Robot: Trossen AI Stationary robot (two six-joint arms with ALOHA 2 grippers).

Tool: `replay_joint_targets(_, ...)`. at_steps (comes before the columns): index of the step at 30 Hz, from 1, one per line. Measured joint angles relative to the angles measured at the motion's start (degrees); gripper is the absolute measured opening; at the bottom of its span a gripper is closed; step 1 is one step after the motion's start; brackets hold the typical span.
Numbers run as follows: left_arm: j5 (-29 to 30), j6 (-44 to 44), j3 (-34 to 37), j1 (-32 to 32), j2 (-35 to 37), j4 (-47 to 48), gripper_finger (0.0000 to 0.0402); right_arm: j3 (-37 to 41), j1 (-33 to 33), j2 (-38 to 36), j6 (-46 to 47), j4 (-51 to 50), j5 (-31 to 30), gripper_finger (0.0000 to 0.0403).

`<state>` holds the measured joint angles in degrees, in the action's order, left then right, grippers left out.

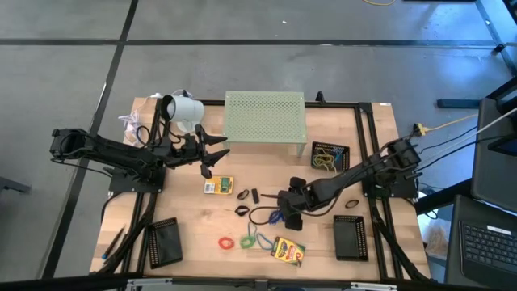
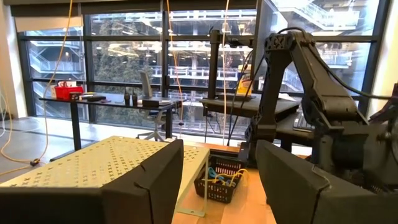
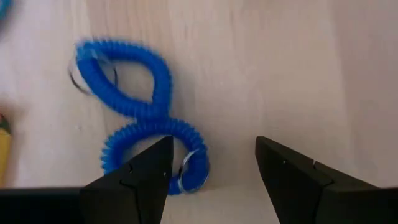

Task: Pick & Place Office Desk Supplies
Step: Put the blue spring keychain into the bottom right black bin

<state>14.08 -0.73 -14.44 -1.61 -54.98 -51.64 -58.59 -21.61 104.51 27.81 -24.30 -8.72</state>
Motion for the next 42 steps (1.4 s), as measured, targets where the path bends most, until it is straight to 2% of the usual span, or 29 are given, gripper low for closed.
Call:
replay_joint_targets(9, 0.0, 0.0, 0.0, 0.0, 0.0, 0.0, 0.0198, -0.2, 0.0, 1.6, -0.2, 0.1, 0.1, 0.0228)
replay_joint_targets(13, 0.0, 0.0, 0.0, 0.0, 0.0, 0.0, 0.0198, -0.1, 0.0, 1.5, -0.2, 0.3, 0.2, 0.0208)
replay_joint_targets(18, 0.0, 0.0, 0.0, 0.0, 0.0, 0.0, 0.0198, -0.1, 0.0, 1.5, 0.1, 0.6, 0.4, 0.0154)
replay_joint_targets(26, 0.0, 0.0, 0.0, 0.0, 0.0, 0.0, 0.0198, -0.1, 0.0, 1.5, 0.2, 0.7, 0.7, 0.0030)
replay_joint_targets(28, 0.0, 0.0, 0.0, 0.0, 0.0, 0.0, 0.0198, -0.1, 0.0, 1.5, 0.2, 0.7, 0.8, 0.0012)
replay_joint_targets(34, 0.0, 0.0, 0.0, 0.0, 0.0, 0.0, 0.0198, -0.5, 0.0, 1.5, 1.9, 0.3, 0.8, 0.0024)
replay_joint_targets(38, 0.0, 0.0, 0.0, 0.0, 0.0, 0.0, 0.0198, -2.5, 0.0, 1.5, 1.1, -0.4, 0.3, 0.0015)
replay_joint_targets(42, 0.0, 0.0, 0.0, 0.0, 0.0, 0.0, 0.0198, -5.2, 0.0, 0.3, 0.2, -0.2, -4.1, 0.0012)
